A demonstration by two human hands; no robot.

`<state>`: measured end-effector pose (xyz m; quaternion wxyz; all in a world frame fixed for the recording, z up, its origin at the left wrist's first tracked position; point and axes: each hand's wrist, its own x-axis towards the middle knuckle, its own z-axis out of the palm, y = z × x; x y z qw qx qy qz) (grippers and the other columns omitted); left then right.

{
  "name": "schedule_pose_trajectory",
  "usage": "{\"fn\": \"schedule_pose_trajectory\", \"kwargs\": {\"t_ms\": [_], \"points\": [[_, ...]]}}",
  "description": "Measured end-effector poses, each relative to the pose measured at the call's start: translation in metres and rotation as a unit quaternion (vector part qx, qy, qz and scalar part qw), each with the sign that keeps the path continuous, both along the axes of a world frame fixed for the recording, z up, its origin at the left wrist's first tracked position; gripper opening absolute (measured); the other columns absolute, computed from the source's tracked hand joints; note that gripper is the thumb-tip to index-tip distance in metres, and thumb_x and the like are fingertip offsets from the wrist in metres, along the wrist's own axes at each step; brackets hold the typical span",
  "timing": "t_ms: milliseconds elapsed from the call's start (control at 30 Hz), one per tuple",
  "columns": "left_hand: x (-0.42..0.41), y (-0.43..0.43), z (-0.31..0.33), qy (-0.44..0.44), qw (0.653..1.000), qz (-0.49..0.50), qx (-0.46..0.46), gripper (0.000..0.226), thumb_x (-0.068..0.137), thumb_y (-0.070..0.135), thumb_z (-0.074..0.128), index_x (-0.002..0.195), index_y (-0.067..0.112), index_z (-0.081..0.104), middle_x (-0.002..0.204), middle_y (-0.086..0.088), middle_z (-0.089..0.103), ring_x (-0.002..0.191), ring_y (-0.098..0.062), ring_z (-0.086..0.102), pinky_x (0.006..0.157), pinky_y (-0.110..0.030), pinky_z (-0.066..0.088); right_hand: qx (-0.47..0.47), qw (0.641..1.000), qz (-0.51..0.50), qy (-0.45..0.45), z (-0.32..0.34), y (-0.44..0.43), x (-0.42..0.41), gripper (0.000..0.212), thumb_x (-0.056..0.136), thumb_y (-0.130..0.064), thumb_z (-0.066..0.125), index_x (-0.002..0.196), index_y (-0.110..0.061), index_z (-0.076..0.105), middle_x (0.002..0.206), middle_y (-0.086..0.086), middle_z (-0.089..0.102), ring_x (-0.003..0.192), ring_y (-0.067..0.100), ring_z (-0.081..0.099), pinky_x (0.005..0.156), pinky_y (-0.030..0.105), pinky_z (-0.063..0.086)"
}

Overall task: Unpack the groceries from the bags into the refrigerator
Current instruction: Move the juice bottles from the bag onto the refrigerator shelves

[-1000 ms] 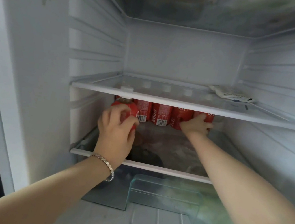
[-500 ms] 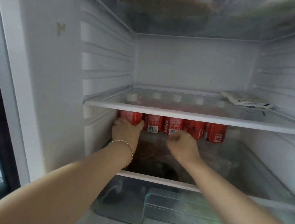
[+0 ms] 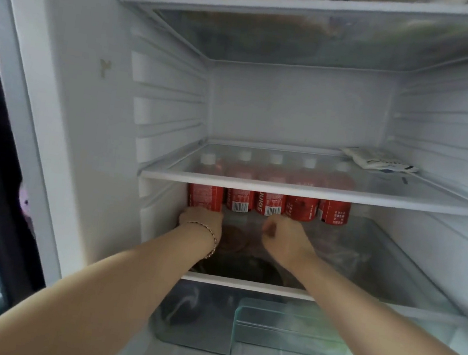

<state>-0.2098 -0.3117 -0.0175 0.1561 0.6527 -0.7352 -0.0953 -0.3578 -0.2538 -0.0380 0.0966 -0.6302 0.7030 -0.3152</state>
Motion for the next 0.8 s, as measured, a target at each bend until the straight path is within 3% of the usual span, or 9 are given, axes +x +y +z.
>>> {"fn": "schedule_pose_trajectory", "kwargs": {"t_ms": [67,200,267,367,467,600,733,800], "points": [[0.005,0.007,0.007,-0.043,0.998,-0.046,-0.019,0.031,0.094,0.01,0.045,0.123,0.009,0.053,0.121,-0.012,0.056,0.111,-0.027,0.055,0.095,-0.035,0.047,0.052,0.997,0.025,0.058,0.013,0.007,0.004,0.01,0.091,-0.015,0.056,0.1,-0.018,0.06,0.105,0.0,0.061,0.101,0.016,0.059,0.09,0.03,0.049],[0.019,0.022,0.022,-0.044,0.993,-0.109,-0.027,0.023,0.093,0.01,0.048,0.113,0.008,0.059,0.101,-0.007,0.061,0.089,-0.02,0.057,0.084,-0.028,0.05,0.17,0.981,0.06,0.071,0.04,0.022,0.016,0.02,0.092,-0.018,0.053,0.107,-0.012,0.065,0.104,0.004,0.065,0.089,0.014,0.06,0.08,0.027,0.051],[0.031,0.04,0.027,-0.043,0.992,-0.116,-0.021,0.02,0.093,0.015,0.048,0.106,0.006,0.061,0.101,-0.008,0.063,0.09,-0.022,0.06,0.077,-0.026,0.048,0.189,0.975,0.076,0.088,0.049,0.028,0.025,0.021,0.092,-0.019,0.052,0.104,-0.008,0.067,0.1,0.009,0.069,0.08,0.015,0.063,0.074,0.026,0.052],[0.058,0.075,0.029,-0.06,0.993,-0.1,-0.008,0.024,0.093,0.018,0.047,0.103,0.004,0.063,0.108,-0.011,0.066,0.1,-0.026,0.062,0.08,-0.028,0.046,0.192,0.969,0.108,0.111,0.057,0.04,0.044,0.022,0.093,-0.021,0.053,0.104,-0.008,0.066,0.089,0.005,0.069,0.069,0.013,0.061,0.063,0.022,0.051],[0.088,0.121,0.029,-0.055,0.997,-0.059,-0.005,0.025,0.092,0.015,0.047,0.107,0.007,0.065,0.112,-0.011,0.065,0.103,-0.028,0.062,0.085,-0.03,0.049,0.225,0.953,0.162,0.122,0.061,0.056,0.071,0.025,0.092,-0.022,0.054,0.106,-0.006,0.066,0.085,0.004,0.066,0.06,0.012,0.058,0.057,0.021,0.047],[0.124,0.189,0.023,-0.043,0.999,-0.013,-0.015,0.019,0.091,0.019,0.046,0.097,0.014,0.063,0.101,-0.003,0.065,0.09,-0.024,0.065,0.079,-0.032,0.054,0.2,0.939,0.26,0.1,0.06,0.088,0.119,0.022,0.09,-0.017,0.051,0.102,-0.005,0.065,0.083,0.007,0.067,0.066,0.018,0.06,0.058,0.024,0.046],[0.18,0.261,0.017,-0.06,0.989,0.138,0.008,0.02,0.09,0.021,0.044,0.094,0.013,0.062,0.09,-0.003,0.064,0.082,-0.023,0.063,0.077,-0.033,0.055,0.173,0.905,0.373,0.107,0.057,0.148,0.181,0.02,0.091,-0.019,0.05,0.105,-0.01,0.062,0.082,0.001,0.064,0.069,0.016,0.06,0.066,0.026,0.048],[0.213,0.305,0.015,-0.057,0.974,0.218,0.026,0.024,0.088,0.02,0.045,0.101,0.011,0.064,0.1,-0.007,0.068,0.09,-0.026,0.066,0.081,-0.036,0.055,0.167,0.877,0.428,0.141,0.053,0.182,0.215,0.022,0.09,-0.019,0.05,0.105,-0.01,0.064,0.08,0.0,0.064,0.069,0.016,0.061,0.066,0.027,0.05]]}}
